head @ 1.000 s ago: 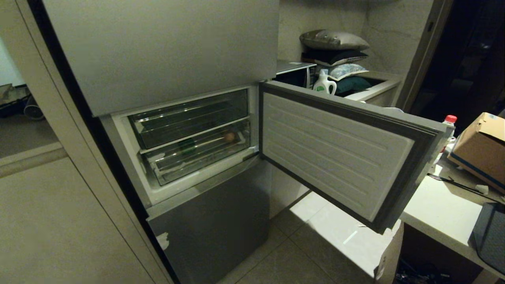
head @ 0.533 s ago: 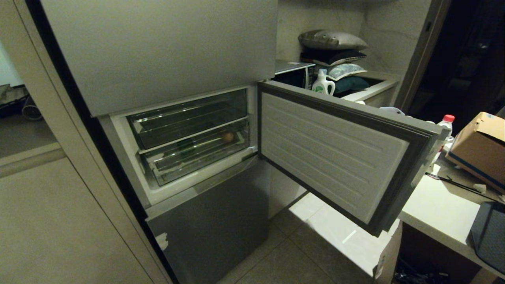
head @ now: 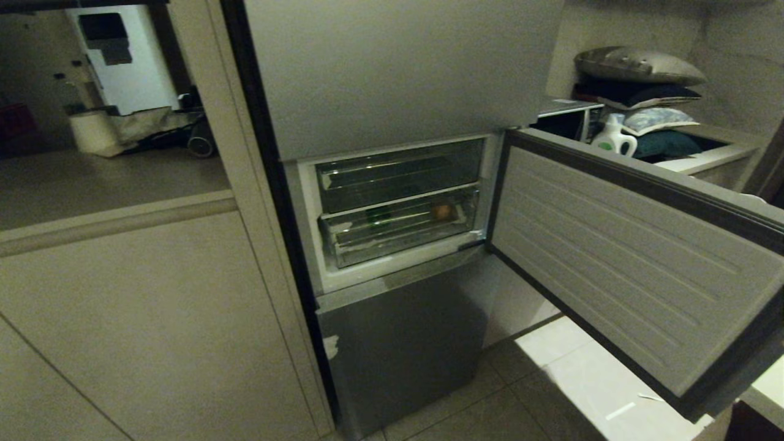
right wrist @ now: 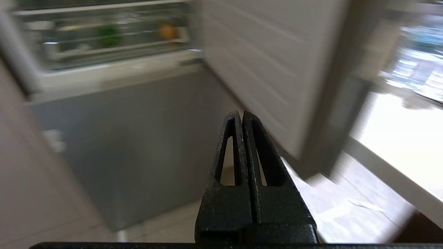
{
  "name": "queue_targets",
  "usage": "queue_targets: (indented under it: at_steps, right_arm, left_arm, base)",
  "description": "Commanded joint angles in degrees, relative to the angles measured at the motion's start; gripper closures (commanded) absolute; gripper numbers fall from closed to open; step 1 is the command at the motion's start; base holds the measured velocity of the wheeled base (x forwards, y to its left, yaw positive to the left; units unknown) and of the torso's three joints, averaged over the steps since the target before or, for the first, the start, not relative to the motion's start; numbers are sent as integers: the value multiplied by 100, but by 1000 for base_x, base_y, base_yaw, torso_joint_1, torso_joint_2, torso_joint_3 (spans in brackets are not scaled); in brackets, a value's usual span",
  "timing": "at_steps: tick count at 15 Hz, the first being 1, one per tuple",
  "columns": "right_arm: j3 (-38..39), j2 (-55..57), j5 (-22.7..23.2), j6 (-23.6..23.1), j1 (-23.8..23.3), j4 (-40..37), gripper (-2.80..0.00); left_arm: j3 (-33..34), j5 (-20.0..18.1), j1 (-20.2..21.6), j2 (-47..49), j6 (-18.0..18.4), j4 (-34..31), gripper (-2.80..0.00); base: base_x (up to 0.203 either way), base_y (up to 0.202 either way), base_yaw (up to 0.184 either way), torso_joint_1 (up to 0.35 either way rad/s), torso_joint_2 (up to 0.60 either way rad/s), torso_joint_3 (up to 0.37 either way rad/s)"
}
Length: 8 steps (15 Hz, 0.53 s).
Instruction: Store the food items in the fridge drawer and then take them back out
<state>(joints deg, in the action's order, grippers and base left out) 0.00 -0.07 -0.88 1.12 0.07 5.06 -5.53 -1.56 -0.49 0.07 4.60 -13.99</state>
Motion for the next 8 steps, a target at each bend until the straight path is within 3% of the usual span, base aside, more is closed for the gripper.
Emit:
queue_targets:
  at_steps: [1, 8]
  right_arm:
    - [176, 7, 0, 2, 1, -2, 0]
    - [176, 7, 0, 2, 1, -4, 0]
  left_arm:
    - [0, -2, -2, 10, 6, -7, 0]
    - [0, -2, -4, 10, -28, -7, 0]
  base:
    - [2, -12, 180, -2, 2, 2]
    - [0, -8, 177, 3, 3, 3]
